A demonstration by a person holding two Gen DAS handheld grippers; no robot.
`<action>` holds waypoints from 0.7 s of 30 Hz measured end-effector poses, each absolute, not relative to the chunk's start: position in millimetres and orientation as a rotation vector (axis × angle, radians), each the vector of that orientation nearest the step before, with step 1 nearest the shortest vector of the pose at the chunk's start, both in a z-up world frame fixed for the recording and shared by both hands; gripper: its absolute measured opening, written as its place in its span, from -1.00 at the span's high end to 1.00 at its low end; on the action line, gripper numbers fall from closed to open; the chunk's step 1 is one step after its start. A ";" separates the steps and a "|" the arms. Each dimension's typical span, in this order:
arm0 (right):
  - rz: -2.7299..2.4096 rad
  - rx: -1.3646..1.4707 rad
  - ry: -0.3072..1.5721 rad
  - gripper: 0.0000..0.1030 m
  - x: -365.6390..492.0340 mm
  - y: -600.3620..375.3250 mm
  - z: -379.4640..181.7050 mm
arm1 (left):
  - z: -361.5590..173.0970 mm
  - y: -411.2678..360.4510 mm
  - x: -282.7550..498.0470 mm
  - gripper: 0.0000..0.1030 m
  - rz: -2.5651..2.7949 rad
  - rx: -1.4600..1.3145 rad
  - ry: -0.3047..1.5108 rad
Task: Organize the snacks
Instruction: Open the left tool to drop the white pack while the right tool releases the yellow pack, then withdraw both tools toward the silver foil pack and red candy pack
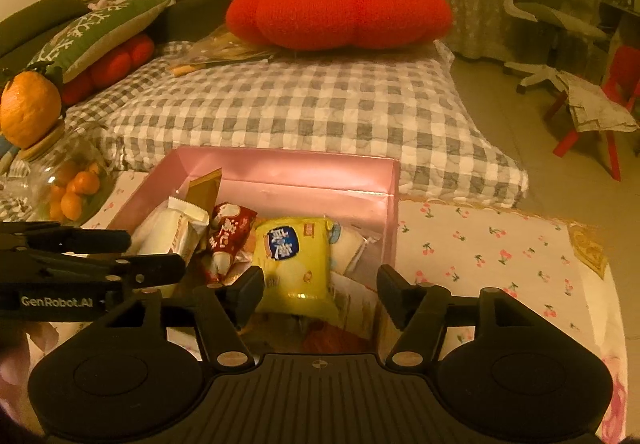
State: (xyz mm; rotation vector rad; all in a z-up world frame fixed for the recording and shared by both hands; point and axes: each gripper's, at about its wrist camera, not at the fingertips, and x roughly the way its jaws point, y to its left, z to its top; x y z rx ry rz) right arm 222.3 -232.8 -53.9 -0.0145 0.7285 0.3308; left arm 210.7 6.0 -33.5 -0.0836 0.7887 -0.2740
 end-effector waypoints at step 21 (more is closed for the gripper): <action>0.349 -0.110 0.724 -0.69 135.8 -241.4 -33.7 | -24.4 11.5 138.0 -0.89 -0.297 -0.010 0.800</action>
